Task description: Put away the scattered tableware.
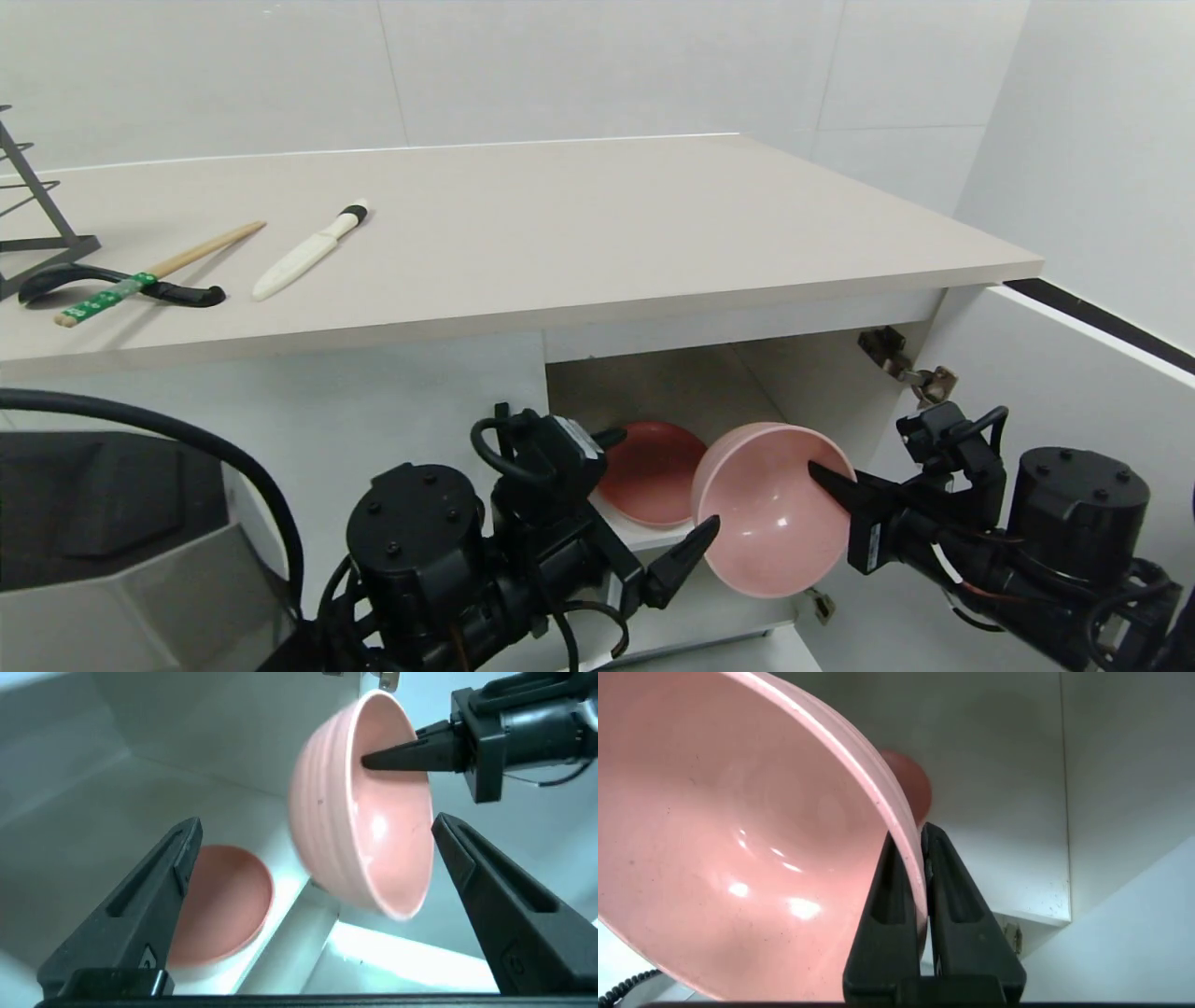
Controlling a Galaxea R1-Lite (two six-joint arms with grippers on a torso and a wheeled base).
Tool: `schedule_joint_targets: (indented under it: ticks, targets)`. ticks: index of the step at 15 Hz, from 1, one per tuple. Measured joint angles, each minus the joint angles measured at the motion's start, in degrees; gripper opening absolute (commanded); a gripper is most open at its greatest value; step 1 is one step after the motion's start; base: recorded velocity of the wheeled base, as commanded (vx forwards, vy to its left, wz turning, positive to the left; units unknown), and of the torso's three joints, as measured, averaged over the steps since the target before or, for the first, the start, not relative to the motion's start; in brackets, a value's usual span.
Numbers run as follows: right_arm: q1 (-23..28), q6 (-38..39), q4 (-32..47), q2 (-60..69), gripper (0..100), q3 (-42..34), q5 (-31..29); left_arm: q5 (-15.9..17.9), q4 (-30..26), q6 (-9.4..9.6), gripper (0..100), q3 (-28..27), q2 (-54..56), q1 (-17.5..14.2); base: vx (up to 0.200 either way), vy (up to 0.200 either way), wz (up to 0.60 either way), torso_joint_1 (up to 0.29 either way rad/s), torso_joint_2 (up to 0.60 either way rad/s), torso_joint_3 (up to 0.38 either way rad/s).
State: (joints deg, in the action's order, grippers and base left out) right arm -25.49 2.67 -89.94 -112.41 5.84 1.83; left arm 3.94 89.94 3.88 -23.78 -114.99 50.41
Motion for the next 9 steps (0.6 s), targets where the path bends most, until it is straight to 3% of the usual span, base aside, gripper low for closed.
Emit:
schedule_joint_targets:
  ticks: [5,7,9]
  targets:
    - [-0.1,-0.1,0.0,-0.1,0,-0.9,0.1,16.7,0.0,0.85,100,9.4,8.4,-5.5,0.000,0.000,0.00,0.000,0.00,0.000]
    - [-0.1,0.0,0.0,-0.1,0,-1.0,0.1,18.9,0.0,1.76,100,13.2,11.8,-7.8,0.000,0.000,0.00,0.000,0.00,0.000]
    - [-0.1,0.0,0.0,-0.1,0,-1.1,0.1,19.0,0.0,2.79,100,16.3,14.9,-10.2,0.000,0.000,0.00,0.000,0.00,0.000]
